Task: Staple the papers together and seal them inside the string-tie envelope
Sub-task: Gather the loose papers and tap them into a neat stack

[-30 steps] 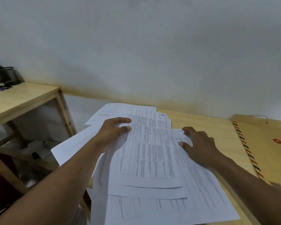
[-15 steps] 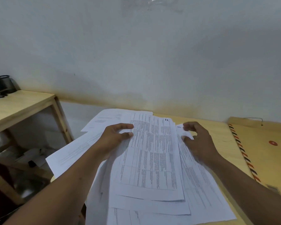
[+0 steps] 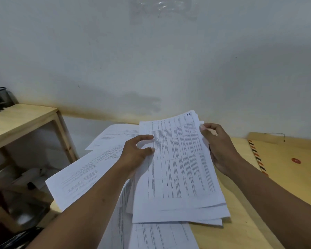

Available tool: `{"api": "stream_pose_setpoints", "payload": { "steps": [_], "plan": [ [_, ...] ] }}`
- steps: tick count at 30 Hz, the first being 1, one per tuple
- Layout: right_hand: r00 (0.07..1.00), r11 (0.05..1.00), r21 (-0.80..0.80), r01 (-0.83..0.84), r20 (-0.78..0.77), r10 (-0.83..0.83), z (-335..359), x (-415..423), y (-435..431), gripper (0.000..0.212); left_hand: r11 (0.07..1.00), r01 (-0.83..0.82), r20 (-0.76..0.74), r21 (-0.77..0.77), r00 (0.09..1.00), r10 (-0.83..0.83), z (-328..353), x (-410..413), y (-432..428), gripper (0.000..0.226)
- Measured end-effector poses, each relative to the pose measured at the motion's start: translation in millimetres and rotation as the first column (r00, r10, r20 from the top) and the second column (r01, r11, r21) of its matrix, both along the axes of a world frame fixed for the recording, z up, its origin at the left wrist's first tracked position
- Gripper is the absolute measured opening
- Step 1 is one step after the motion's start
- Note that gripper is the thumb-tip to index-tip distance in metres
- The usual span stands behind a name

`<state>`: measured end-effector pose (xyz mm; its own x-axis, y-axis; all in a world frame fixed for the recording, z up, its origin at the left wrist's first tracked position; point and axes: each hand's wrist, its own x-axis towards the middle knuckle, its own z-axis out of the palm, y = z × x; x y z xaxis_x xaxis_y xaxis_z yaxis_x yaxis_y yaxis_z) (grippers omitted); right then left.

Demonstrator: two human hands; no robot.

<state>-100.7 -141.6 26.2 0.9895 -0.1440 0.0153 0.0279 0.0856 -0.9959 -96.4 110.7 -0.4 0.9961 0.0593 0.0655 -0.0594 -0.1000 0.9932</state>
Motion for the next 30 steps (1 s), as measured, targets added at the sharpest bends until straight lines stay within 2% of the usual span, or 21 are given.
{"api": "stream_pose_setpoints", "payload": {
  "steps": [2,4,8,13,15,17,19,22,23,27,30],
  "plan": [
    [0.998,0.987,-0.152,-0.057,0.024,0.061,-2.0,0.3,1.7,0.019,0.999,-0.012,-0.012,-0.034,1.0,0.012,3.4,-2.4,2.7,0.033],
    [0.993,0.962,-0.27,-0.044,0.094,0.071,-2.4,1.3,7.8,0.018,0.995,0.026,-0.064,-0.092,0.997,-0.032,7.6,-5.8,9.0,0.036],
    [0.987,0.975,-0.21,-0.072,0.125,0.1,7.1,6.1,31.5,0.026,0.985,0.089,-0.144,-0.148,0.983,-0.111,12.6,-10.5,35.6,0.031],
    [0.986,0.975,-0.146,-0.166,-0.006,0.167,11.0,4.6,62.7,0.013,0.998,-0.021,-0.153,-0.064,0.988,0.011,16.3,-24.5,80.5,0.03],
    [0.98,0.955,-0.223,-0.198,-0.056,0.19,0.1,-3.0,72.2,0.016,0.999,-0.044,-0.16,0.009,0.986,0.045,12.2,-31.3,105.9,0.032],
    [0.976,0.864,-0.459,-0.205,-0.03,0.216,-21.7,-10.4,75.2,0.02,0.996,-0.057,-0.178,0.067,0.982,0.068,8.0,-41.2,127.7,0.034],
    [0.962,0.7,-0.684,-0.205,-0.009,0.273,-44.2,-19.7,77.4,0.028,0.992,-0.084,-0.186,0.094,0.977,0.1,3.4,-52.9,143.4,0.033],
    [0.941,0.422,-0.901,-0.1,0.052,0.334,-70.5,-29.1,83.4,0.049,0.988,-0.117,-0.183,0.101,0.974,0.135,-5.4,-67.6,154.3,0.031],
    [0.939,0.381,-0.923,-0.048,0.089,0.333,-75.4,-31.2,85.3,0.052,0.988,-0.12,-0.187,0.101,0.973,0.138,-8.4,-71.1,155.0,0.031],
    [0.949,0.437,-0.899,0.023,0.157,0.274,-79.4,-35.8,91.1,0.048,0.992,-0.106,-0.206,0.067,0.971,0.118,-18.2,-77.8,153.1,0.031],
    [0.956,0.405,-0.914,0.025,0.14,0.256,-77.7,-40.0,96.4,0.05,0.994,-0.097,-0.203,0.046,0.974,0.105,-20.9,-80.9,146.6,0.032]
  ]
}}
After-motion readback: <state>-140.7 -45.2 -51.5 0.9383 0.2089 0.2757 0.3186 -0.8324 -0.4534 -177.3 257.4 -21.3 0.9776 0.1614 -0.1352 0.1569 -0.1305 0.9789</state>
